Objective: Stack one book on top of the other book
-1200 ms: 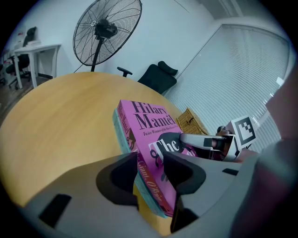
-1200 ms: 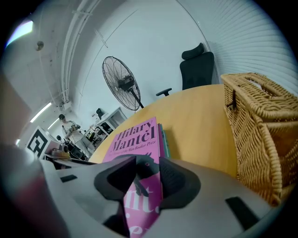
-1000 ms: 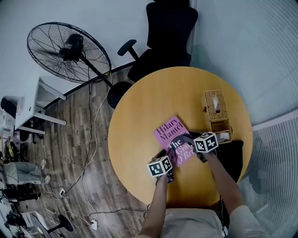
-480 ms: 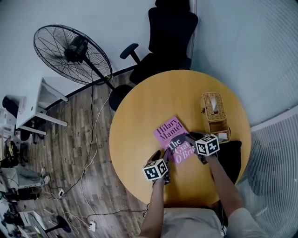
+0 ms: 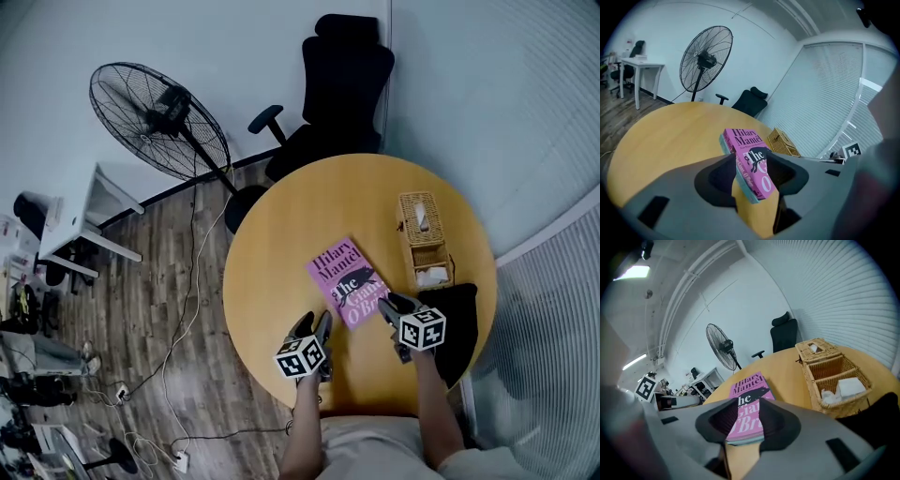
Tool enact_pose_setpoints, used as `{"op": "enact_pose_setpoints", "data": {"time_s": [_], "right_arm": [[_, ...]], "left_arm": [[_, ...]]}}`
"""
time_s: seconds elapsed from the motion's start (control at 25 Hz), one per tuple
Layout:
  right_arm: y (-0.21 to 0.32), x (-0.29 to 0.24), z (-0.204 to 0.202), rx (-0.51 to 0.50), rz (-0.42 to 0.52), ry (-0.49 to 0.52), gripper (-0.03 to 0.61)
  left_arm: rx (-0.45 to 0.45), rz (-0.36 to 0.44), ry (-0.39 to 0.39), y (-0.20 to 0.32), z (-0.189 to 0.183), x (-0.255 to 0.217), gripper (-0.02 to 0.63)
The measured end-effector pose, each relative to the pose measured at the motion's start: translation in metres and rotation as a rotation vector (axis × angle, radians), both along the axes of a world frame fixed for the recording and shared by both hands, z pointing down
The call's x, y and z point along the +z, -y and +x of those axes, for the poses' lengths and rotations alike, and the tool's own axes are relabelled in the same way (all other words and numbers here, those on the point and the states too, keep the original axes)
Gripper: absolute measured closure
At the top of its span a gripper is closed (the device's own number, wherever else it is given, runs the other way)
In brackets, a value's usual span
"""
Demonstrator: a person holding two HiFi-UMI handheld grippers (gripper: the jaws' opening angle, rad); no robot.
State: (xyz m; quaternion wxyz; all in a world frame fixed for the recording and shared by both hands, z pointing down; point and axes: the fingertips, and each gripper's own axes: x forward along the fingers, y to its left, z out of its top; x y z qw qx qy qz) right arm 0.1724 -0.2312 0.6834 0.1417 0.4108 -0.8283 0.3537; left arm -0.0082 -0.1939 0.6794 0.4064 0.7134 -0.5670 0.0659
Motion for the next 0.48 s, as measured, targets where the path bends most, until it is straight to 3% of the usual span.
{"op": "enact_pose_setpoints", "data": {"time_s": [0.2,0.4,0.48], "right_arm": [[-0.033,-0.009,0.004,0.003,0.013,0.012,0.431],[-0.051,-0.014,0.013,-0.016,0.036,-0.004,0.426],[-0.055,-0.016,0.017,-0.019,0.043,-0.003,0.426]], "left_arm": [[0.057,0.029,0.086,-0.023,0.002,-0.011,0.396],[0.157,0.06,0.233,-0.052,0.008,-0.015,0.396],[0.161,0.065,0.238,-0.06,0.011,-0.015,0.396]]}}
